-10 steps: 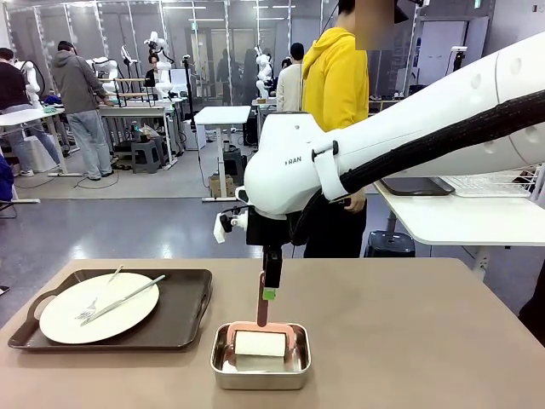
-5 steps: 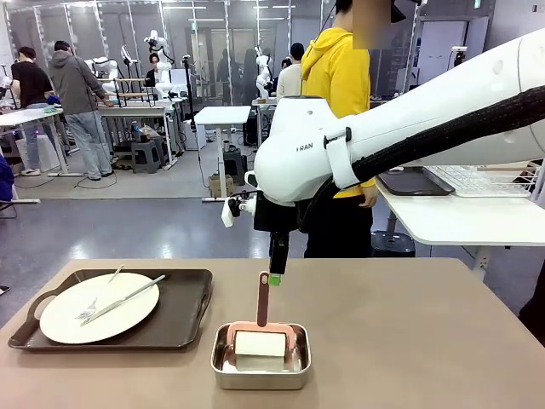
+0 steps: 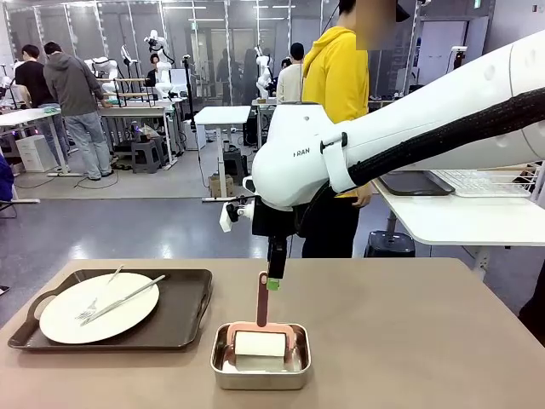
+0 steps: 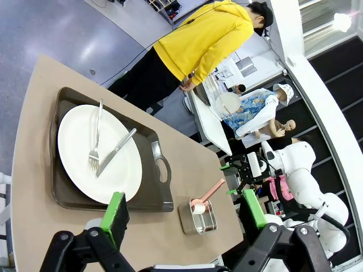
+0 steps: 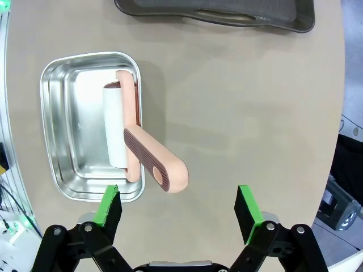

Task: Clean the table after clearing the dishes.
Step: Place the Lint Roller back on top of the Airtight Container, then when the right (or left) Handle tray is removed, use the right hand (or left hand) to clean the right (or left) side of the table with the Lint Roller.

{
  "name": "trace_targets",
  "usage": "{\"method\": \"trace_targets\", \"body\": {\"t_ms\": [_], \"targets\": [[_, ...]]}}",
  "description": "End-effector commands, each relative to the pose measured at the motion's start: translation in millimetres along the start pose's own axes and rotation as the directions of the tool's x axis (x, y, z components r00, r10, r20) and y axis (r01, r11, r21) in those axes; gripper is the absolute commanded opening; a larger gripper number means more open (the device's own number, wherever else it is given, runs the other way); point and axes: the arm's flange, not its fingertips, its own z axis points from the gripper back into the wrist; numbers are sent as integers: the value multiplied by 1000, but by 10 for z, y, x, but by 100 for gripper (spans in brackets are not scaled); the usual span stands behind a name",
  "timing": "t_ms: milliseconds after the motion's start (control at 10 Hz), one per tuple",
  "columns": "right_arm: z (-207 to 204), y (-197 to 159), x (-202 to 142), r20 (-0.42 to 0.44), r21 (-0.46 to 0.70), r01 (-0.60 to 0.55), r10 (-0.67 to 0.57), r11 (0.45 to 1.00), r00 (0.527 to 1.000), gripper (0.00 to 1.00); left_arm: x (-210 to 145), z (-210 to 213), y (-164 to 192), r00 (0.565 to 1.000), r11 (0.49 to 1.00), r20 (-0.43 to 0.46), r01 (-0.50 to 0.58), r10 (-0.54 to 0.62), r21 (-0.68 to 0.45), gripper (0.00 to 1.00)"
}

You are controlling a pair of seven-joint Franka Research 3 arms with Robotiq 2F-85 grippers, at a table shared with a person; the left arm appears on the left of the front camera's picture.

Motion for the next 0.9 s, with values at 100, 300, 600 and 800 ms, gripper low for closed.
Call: {"method": "trace_targets", "body": {"t_ms": [100,300,600,800], "targets": [[14,18,20,-3,1,-4,4,1000,1000,100,-2,22,-5,1000,1000,6,9,-9,-5,100],[14,18,20,-3,1,-4,4,1000,1000,100,-2,22,-5,1000,1000,6,9,-9,-5,100],[14,18,20,-3,1,-4,4,1000,1000,100,-2,22,-5,1000,1000,6,9,-9,-5,100],[199,-112,-36,54,-11,95,-94,995,994,100,-2,22,-5,1000,1000,6,9,-9,-5,100]]}}
